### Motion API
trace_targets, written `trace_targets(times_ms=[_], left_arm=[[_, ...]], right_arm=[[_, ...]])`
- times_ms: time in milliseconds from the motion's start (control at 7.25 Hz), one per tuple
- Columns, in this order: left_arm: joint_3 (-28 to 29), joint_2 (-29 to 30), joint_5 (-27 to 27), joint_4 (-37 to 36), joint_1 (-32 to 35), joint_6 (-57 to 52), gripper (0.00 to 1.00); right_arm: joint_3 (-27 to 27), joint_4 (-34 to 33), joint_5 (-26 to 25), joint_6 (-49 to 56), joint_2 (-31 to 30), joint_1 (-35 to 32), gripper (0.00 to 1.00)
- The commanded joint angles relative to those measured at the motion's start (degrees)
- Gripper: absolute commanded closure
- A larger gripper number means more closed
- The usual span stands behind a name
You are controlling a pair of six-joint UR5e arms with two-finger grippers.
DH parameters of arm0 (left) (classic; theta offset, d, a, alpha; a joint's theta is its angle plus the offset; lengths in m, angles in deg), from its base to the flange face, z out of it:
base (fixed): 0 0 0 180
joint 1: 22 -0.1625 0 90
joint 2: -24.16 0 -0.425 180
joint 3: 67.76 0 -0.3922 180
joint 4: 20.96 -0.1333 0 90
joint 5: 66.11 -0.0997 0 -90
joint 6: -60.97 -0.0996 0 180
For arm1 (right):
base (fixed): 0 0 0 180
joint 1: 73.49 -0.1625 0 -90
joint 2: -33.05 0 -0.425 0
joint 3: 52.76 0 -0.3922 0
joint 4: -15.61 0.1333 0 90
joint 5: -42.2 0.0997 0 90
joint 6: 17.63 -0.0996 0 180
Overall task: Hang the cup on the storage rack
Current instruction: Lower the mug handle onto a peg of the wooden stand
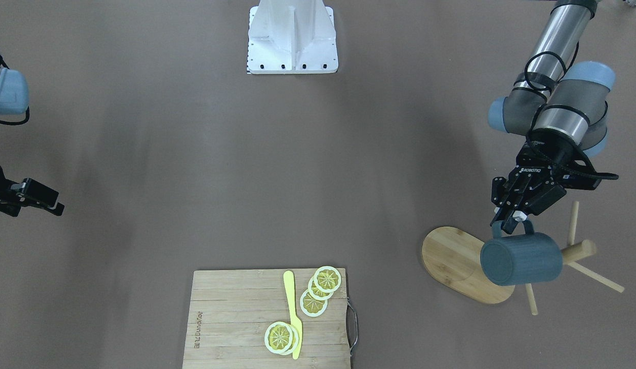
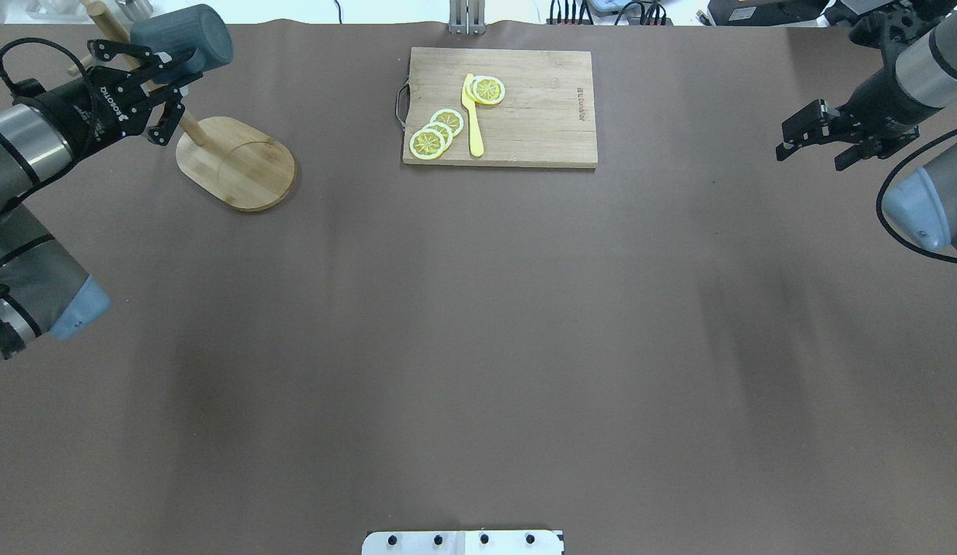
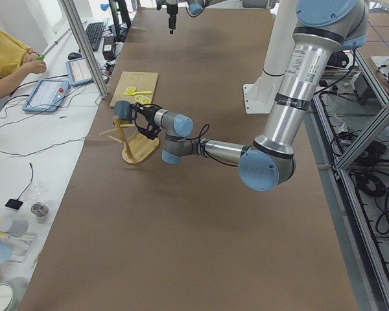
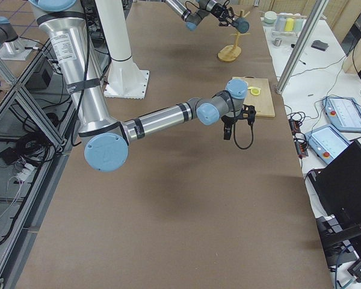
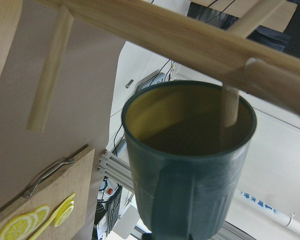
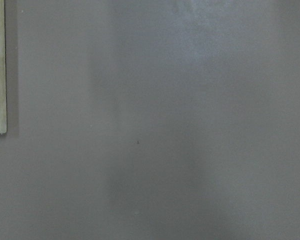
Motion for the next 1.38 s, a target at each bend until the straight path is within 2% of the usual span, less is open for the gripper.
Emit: trace_targets(times_ms=[0, 276, 552, 690, 828, 1103, 1241], left_arm=[[0.05, -0.08, 0.29, 0.1, 0.0, -0.04, 1.0], [0.05, -0.08, 0.38, 0.1, 0.0, 0.05, 0.71], [0.05, -0.08, 0.47, 0.1, 0.08, 0.14, 0.7], [0.13, -0.08, 1.34, 0.19, 0.26, 0.14, 0.6], [0.05, -0.08, 1.78, 0.19, 0.87, 0.57, 0.03], [0.05, -0.17, 2.92, 0.54, 1.49, 0.93, 0.02], [0.05, -0.17, 5.36, 0.63, 3.32, 1.1, 0.02]], right_arm=[[0.01, -0.01, 0.0, 0.0, -0.02, 0.0, 0.0], [0.01, -0.01, 0.0, 0.0, -0.02, 0.0, 0.0], [0.1, -0.01, 0.0, 0.0, -0.1, 0.09, 0.0], [0.18, -0.01, 0.0, 0.0, -0.19, 0.0, 0.0], [0.18, -0.01, 0.0, 0.0, -0.19, 0.0, 0.0], [0.18, -0.01, 0.0, 0.0, -0.28, 0.0, 0.0], [0.18, -0.01, 0.0, 0.0, -0.28, 0.0, 0.0]])
